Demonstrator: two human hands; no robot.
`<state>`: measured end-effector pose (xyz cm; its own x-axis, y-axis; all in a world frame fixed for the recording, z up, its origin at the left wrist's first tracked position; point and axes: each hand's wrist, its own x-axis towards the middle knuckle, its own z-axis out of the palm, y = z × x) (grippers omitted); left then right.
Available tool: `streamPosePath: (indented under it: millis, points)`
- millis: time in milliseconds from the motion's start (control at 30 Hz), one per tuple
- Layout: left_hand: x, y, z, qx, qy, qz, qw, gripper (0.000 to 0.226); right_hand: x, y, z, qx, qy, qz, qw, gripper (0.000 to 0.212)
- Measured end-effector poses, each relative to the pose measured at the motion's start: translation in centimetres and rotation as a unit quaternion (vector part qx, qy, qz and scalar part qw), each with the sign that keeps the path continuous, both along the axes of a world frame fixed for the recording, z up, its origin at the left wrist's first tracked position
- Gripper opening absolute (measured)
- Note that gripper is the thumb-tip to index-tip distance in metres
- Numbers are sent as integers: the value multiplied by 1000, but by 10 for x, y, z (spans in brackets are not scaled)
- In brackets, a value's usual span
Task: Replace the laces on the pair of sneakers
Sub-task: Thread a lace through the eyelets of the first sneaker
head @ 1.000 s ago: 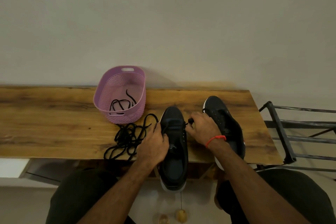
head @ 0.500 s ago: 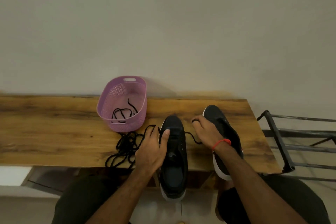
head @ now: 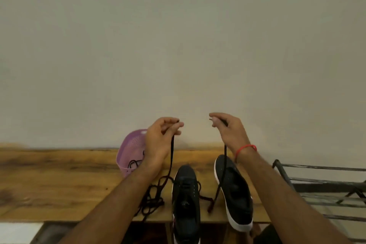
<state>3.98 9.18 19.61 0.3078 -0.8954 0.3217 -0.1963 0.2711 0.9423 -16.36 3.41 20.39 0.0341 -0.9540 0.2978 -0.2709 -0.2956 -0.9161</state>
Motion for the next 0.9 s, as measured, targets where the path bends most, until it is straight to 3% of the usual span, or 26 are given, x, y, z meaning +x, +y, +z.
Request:
streamPosePath:
  millis: [267, 400, 667, 900]
  points:
    - [-16, 1, 184, -103, 31, 8, 994, 13, 16, 23, 178, -105, -192, 103, 970, 14]
    - [-23, 19, 260, -111, 34, -12, 993, 15, 19, 38, 252, -118, -235, 131, 956, 13]
    - [-35, 38, 327, -78, 78, -22, 994, 22, 31, 56, 314, -73, -251, 147, 954, 21]
    - [-41, 37, 339, -63, 92, -49, 993, 19, 42, 60, 322, -59, -266, 143, 951, 22]
